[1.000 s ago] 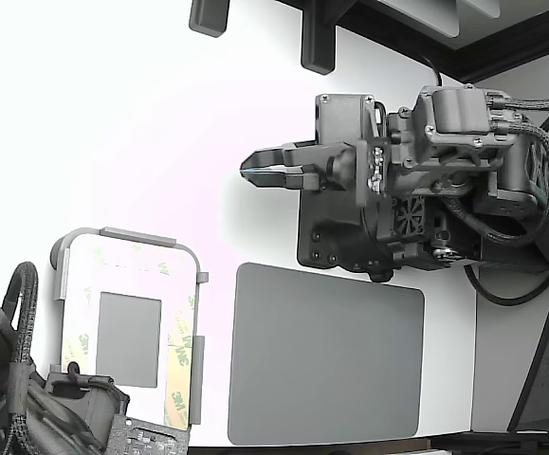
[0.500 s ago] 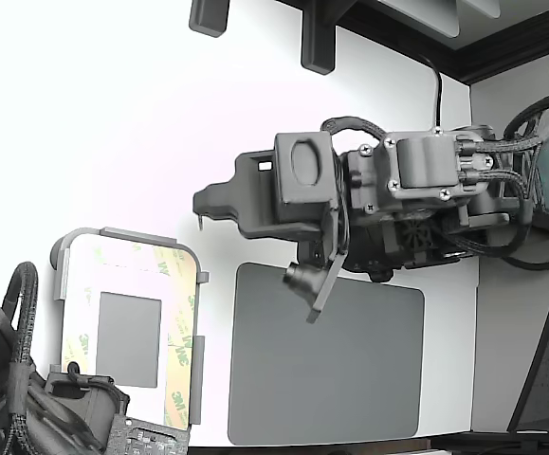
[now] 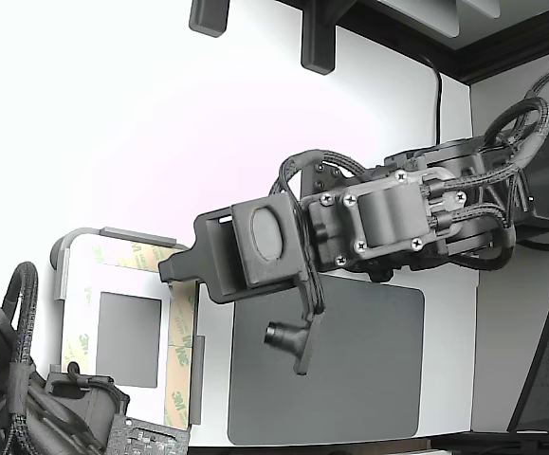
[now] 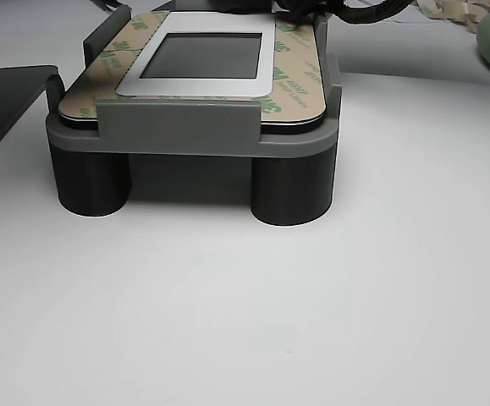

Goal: Peel off protective film from adhesive tape.

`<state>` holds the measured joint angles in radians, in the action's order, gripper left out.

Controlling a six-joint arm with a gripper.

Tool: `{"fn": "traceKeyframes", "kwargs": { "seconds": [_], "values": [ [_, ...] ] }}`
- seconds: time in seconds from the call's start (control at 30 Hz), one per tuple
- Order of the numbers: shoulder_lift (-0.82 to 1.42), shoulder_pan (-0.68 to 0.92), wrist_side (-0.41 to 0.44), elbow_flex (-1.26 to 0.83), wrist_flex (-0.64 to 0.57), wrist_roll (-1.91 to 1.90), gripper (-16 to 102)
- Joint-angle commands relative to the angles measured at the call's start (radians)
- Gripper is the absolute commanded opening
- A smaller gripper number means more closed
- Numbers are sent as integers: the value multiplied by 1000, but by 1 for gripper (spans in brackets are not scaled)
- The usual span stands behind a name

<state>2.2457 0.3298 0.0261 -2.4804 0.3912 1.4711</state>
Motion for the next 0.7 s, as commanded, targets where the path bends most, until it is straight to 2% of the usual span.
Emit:
{"fn": "traceKeyframes", "kwargs": {
  "seconds": [0.0, 0.23, 0.33, 0.43, 0.53, 0.67],
  "values": [
    [-6, 15, 3, 41, -11, -5, -12],
    [-152, 153, 132, 169, 97, 34, -11],
    [-207, 173, 141, 207, 101, 63, -3],
    [-244, 179, 132, 198, 48, 104, -11],
    [-268, 195, 129, 186, 5, 118, -11],
    [-296, 238, 133, 222, 32, 106, -11]
  ]
}}
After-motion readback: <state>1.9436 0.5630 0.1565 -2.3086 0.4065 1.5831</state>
